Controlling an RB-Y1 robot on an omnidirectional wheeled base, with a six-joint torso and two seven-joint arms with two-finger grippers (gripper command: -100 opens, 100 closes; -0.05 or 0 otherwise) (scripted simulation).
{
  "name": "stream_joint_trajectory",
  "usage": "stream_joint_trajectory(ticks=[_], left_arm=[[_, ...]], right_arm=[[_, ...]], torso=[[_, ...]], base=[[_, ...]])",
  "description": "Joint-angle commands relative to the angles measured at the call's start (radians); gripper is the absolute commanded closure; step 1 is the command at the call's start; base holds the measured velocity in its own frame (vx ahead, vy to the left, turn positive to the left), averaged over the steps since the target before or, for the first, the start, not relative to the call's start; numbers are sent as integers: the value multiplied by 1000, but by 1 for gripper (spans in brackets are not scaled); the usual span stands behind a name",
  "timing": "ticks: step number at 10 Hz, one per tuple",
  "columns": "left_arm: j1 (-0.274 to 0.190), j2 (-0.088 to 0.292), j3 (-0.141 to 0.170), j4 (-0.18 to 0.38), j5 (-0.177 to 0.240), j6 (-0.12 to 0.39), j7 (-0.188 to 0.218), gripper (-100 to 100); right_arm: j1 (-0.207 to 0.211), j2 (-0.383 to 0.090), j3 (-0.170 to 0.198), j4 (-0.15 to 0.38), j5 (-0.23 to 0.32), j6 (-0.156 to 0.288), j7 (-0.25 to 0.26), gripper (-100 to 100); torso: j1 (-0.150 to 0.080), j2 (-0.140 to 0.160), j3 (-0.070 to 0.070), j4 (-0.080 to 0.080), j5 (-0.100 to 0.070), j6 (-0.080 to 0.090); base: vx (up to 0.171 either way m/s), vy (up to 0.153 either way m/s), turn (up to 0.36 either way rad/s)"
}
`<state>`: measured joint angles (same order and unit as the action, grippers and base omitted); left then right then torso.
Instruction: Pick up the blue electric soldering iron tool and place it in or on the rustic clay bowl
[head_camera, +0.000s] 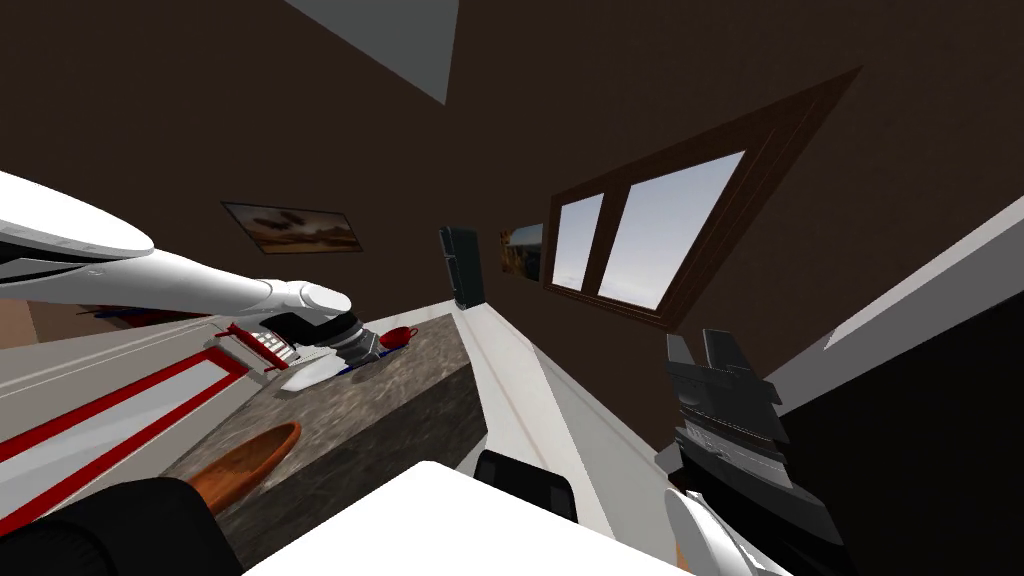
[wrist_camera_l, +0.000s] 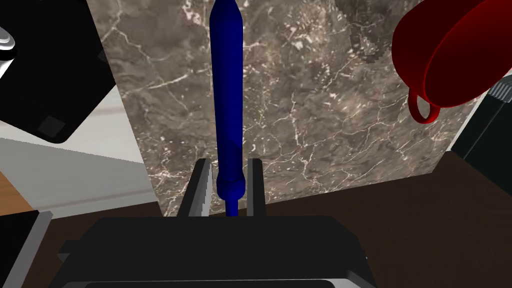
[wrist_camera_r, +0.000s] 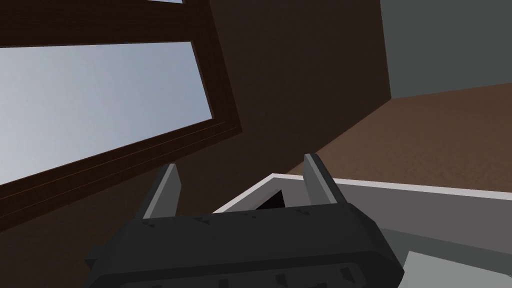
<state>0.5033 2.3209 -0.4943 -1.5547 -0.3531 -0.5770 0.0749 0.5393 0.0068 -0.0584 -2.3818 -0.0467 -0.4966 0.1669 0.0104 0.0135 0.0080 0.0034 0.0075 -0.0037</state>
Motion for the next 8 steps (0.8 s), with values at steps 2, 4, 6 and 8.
stream_joint_trajectory(ticks=[2,4,6,8], left_arm=[[-5,6,2,-30,-29,-52,7,100],[-12,3,-2,-51,-52,-83,10,100],[-21,-5,-8,-85,-88,-130,16,100],[-26,-11,-11,-106,-112,-160,20,100]], right_arm=[[0,0,0,0,0,0,0,0],[0,0,0,0,0,0,0,0],[0,0,0,0,0,0,0,0],[0,0,0,0,0,0,0,0]], torso=[[4,0,0,0,1,-1],[6,-4,-3,-1,2,1],[8,-5,-3,-2,3,0],[7,-6,-4,-2,3,1]], base=[[-99,160,148],[-56,166,90],[-68,197,148],[-31,144,83]])
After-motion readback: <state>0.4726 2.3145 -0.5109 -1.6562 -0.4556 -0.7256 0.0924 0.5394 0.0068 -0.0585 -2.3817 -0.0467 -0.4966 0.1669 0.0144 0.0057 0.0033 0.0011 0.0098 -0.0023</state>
